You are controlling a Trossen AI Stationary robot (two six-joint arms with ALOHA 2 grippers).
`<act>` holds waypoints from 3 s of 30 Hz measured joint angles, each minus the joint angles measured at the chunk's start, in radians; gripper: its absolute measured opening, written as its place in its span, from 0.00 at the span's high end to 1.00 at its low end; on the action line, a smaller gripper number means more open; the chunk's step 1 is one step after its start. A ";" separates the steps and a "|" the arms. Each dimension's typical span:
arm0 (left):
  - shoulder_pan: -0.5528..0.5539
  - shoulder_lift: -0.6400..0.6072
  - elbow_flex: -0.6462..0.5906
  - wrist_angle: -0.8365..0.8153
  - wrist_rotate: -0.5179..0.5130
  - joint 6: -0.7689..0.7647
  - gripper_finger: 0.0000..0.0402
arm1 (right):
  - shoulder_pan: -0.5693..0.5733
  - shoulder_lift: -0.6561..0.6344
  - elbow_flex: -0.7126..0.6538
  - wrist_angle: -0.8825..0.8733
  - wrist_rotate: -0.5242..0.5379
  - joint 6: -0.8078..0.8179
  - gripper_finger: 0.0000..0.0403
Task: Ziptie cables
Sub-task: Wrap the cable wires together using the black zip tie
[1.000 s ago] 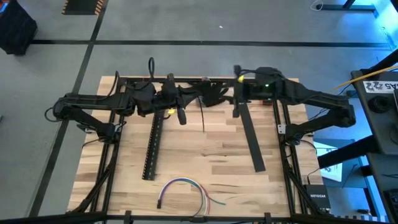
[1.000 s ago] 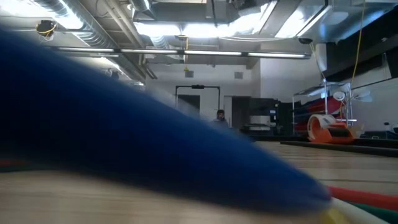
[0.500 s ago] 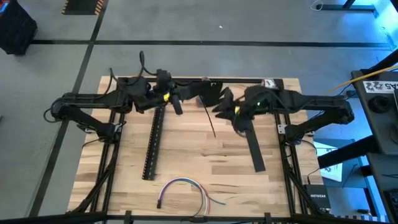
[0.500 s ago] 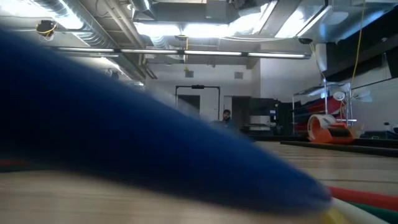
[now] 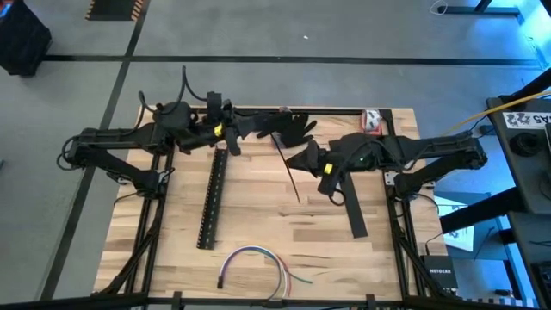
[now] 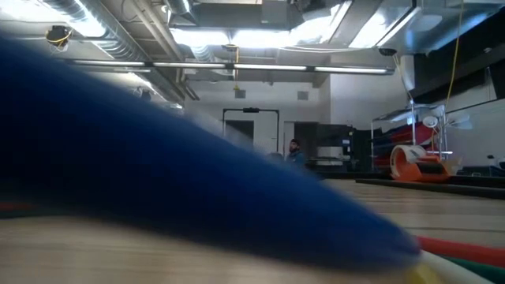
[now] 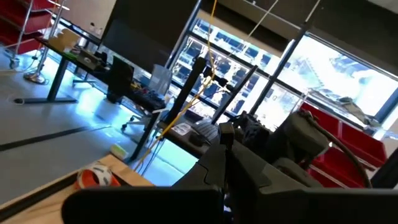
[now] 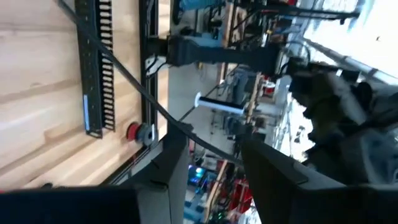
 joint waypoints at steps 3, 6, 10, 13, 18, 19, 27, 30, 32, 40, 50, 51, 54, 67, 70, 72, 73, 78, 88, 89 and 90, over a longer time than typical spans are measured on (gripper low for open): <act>0.000 0.000 0.000 0.000 0.022 -0.001 1.00 | -0.003 0.021 0.002 -0.004 0.013 -0.002 0.65; 0.000 0.000 0.000 0.001 0.032 -0.004 1.00 | -0.004 0.046 0.000 -0.018 0.031 -0.008 0.65; 0.000 0.000 0.000 0.003 0.032 -0.004 1.00 | 0.008 0.065 0.000 -0.014 -0.001 -0.029 0.65; 0.000 0.000 0.000 0.003 0.032 -0.004 1.00 | 0.011 0.081 0.000 -0.019 0.000 -0.030 0.65; 0.000 -0.004 0.000 0.004 0.032 0.001 1.00 | 0.009 0.078 0.000 -0.018 -0.009 -0.030 0.65; 0.000 -0.004 0.000 0.006 0.032 0.002 1.00 | 0.009 0.079 0.000 -0.018 -0.010 -0.030 0.65; 0.008 -0.004 0.000 0.000 0.032 0.031 1.00 | 0.011 0.079 0.000 -0.019 -0.063 0.159 0.82; 0.015 -0.004 0.000 -0.005 0.032 0.052 1.00 | 0.010 0.079 0.000 -0.011 -0.130 0.377 0.95; 0.024 -0.004 0.000 -0.007 0.032 0.059 1.00 | 0.009 0.079 0.000 0.032 -0.179 0.515 0.98; 0.061 -0.003 0.000 -0.070 0.026 0.258 1.00 | -0.080 0.079 0.000 0.209 -0.319 1.273 1.00; 0.029 0.072 0.000 -0.073 0.026 0.633 1.00 | -0.173 0.106 0.000 0.302 -0.529 2.056 1.00; 0.026 0.078 0.000 -0.072 0.027 0.668 1.00 | -0.172 0.109 0.000 0.301 -0.545 2.096 1.00; 0.009 0.087 0.000 -0.073 0.020 0.772 1.00 | -0.173 0.110 0.000 0.297 -0.569 2.199 1.00; -0.037 0.087 0.000 -0.083 -0.061 0.969 1.00 | -0.174 0.107 0.000 0.314 -0.569 2.313 1.00; -0.037 0.087 0.000 -0.082 -0.061 0.969 1.00 | -0.174 0.106 0.000 0.314 -0.569 2.313 1.00; -0.038 0.087 0.000 -0.082 -0.061 0.968 1.00 | -0.174 0.106 0.000 0.314 -0.569 2.312 1.00; -0.038 0.087 0.000 -0.082 -0.061 0.969 1.00 | -0.174 0.106 0.000 0.314 -0.568 2.310 1.00; -0.043 0.087 0.000 -0.080 -0.060 0.969 1.00 | -0.174 0.106 0.000 0.309 -0.550 2.306 1.00; -0.054 0.087 0.000 -0.081 -0.058 0.974 1.00 | -0.174 0.106 0.000 0.306 -0.533 2.306 1.00; -0.054 0.087 0.000 -0.081 -0.057 0.974 1.00 | -0.174 0.106 0.000 0.306 -0.532 2.306 1.00; -0.054 0.087 0.000 -0.082 -0.058 0.974 1.00 | -0.174 0.106 0.000 0.306 -0.532 2.306 1.00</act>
